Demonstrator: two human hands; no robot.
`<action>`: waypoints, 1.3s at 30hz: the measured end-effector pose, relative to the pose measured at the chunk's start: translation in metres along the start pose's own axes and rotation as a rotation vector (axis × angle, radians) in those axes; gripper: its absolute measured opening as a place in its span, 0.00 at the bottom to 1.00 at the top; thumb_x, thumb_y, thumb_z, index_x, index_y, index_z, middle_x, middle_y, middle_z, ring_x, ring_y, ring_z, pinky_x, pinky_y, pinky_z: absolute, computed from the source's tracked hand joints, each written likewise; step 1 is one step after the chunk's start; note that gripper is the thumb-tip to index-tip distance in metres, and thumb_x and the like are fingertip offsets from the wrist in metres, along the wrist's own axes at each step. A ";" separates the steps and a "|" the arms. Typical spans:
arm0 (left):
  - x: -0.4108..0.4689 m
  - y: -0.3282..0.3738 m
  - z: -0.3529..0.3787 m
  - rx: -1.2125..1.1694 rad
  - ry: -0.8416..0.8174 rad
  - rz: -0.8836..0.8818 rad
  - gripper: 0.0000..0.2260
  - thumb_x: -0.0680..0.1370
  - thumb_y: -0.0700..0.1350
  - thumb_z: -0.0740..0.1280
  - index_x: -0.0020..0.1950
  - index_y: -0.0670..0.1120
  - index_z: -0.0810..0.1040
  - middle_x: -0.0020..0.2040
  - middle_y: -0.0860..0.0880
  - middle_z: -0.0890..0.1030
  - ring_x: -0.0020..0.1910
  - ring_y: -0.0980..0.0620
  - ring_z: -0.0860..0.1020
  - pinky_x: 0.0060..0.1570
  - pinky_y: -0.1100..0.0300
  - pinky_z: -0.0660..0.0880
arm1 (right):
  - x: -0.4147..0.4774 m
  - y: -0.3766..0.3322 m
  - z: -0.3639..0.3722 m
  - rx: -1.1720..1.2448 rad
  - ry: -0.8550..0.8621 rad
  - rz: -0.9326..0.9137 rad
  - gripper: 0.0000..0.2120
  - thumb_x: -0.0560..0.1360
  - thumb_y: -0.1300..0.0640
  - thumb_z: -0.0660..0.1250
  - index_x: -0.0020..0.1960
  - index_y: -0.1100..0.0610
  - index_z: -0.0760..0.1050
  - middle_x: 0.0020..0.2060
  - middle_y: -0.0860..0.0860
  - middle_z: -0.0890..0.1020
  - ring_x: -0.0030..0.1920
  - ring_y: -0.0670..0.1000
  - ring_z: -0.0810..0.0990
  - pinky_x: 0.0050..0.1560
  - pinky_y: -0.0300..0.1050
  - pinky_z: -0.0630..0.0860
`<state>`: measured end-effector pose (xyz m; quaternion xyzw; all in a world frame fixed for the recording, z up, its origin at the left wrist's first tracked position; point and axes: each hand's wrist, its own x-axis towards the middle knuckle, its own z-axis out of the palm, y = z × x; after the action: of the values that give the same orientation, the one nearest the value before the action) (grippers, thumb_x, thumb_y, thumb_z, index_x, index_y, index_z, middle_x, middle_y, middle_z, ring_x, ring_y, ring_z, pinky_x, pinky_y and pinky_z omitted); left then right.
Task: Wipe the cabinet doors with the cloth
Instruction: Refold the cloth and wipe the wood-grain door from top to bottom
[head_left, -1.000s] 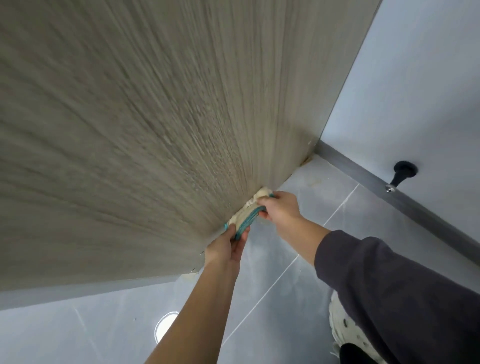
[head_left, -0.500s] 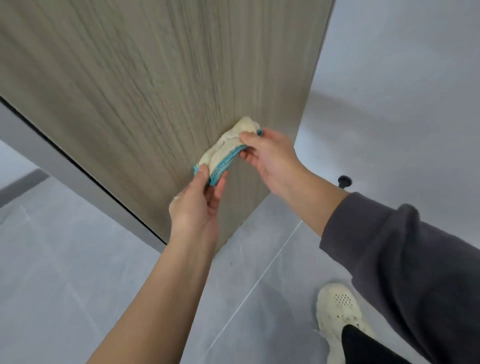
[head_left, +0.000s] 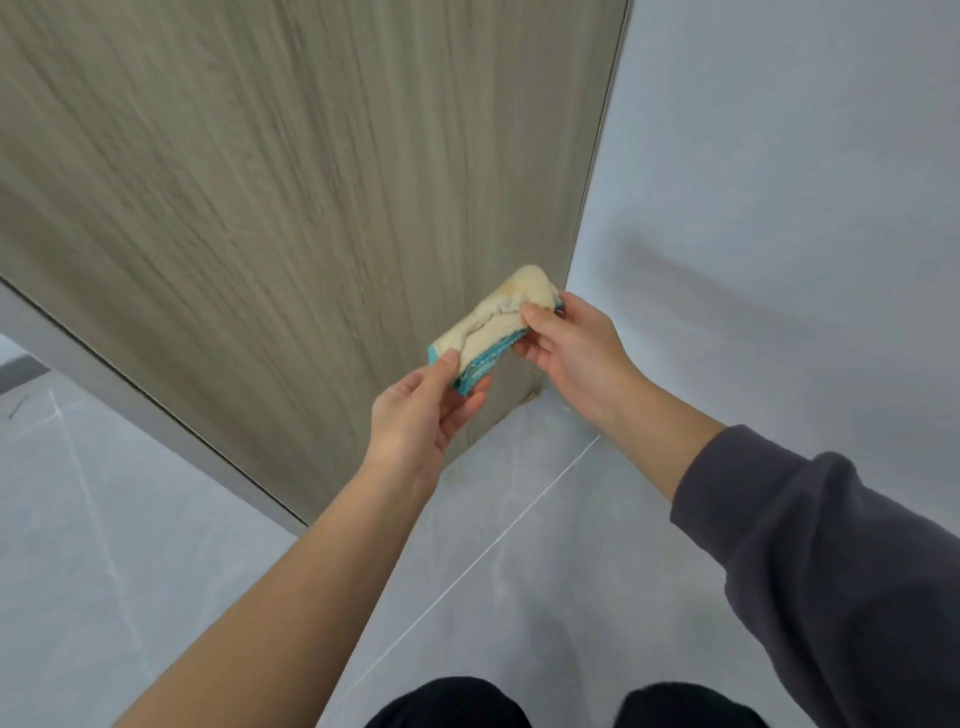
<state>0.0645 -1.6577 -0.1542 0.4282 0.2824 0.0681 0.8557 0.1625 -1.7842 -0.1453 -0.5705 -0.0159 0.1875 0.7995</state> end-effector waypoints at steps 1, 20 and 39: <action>0.005 -0.006 0.005 0.032 0.011 -0.032 0.09 0.78 0.42 0.68 0.54 0.37 0.79 0.46 0.42 0.85 0.43 0.49 0.85 0.41 0.63 0.81 | 0.005 0.001 -0.012 -0.023 0.012 0.034 0.15 0.79 0.66 0.64 0.65 0.66 0.72 0.57 0.62 0.80 0.53 0.55 0.82 0.47 0.43 0.81; 0.118 -0.123 -0.075 0.338 0.267 -0.381 0.13 0.77 0.38 0.70 0.58 0.32 0.76 0.45 0.37 0.83 0.32 0.49 0.84 0.28 0.62 0.79 | 0.084 0.157 -0.079 -0.369 0.057 0.613 0.08 0.76 0.67 0.68 0.54 0.64 0.72 0.50 0.62 0.80 0.41 0.53 0.81 0.39 0.42 0.82; 0.243 -0.217 -0.122 -0.115 0.585 -0.575 0.06 0.81 0.34 0.63 0.56 0.33 0.73 0.52 0.37 0.75 0.42 0.45 0.75 0.22 0.59 0.78 | 0.182 0.304 -0.079 -0.417 0.381 0.792 0.14 0.73 0.65 0.73 0.56 0.66 0.76 0.54 0.61 0.80 0.53 0.60 0.82 0.40 0.46 0.82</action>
<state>0.1729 -1.6212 -0.4823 0.2462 0.6174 -0.0393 0.7461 0.2654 -1.7133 -0.4866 -0.7050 0.3118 0.3624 0.5239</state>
